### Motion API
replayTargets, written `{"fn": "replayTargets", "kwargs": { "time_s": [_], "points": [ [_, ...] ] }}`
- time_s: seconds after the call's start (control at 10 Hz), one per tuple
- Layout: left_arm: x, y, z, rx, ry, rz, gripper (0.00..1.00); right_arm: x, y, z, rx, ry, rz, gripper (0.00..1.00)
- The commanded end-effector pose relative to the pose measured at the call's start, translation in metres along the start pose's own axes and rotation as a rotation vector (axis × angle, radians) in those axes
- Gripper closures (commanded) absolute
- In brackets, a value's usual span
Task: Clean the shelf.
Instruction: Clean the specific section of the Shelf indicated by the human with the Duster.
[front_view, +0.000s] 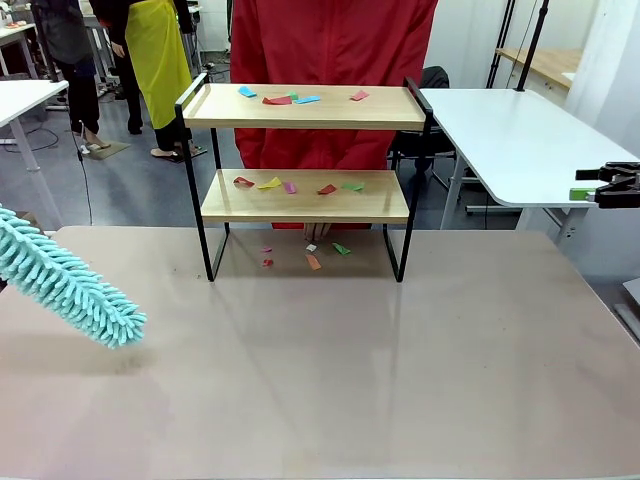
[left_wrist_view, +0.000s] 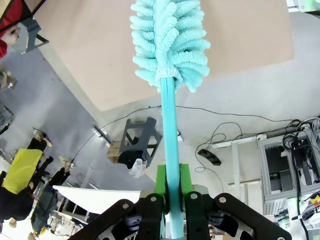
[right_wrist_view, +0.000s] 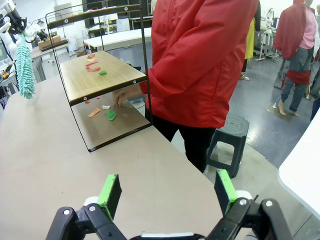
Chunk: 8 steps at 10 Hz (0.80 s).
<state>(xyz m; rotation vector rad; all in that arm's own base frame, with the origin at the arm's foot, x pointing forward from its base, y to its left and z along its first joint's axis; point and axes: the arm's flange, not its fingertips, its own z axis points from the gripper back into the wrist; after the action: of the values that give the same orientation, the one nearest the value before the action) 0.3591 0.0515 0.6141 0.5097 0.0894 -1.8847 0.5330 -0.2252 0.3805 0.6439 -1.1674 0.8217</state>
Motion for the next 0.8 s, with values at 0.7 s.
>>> {"fn": "replayTargets", "kwargs": {
  "time_s": [0.7],
  "points": [
    [0.067, -0.002, -0.041, 0.055, -0.597, 0.304, 0.87, 0.002, 0.002, -0.001, 0.003, -0.005, 0.002, 0.0]
  ]
}}
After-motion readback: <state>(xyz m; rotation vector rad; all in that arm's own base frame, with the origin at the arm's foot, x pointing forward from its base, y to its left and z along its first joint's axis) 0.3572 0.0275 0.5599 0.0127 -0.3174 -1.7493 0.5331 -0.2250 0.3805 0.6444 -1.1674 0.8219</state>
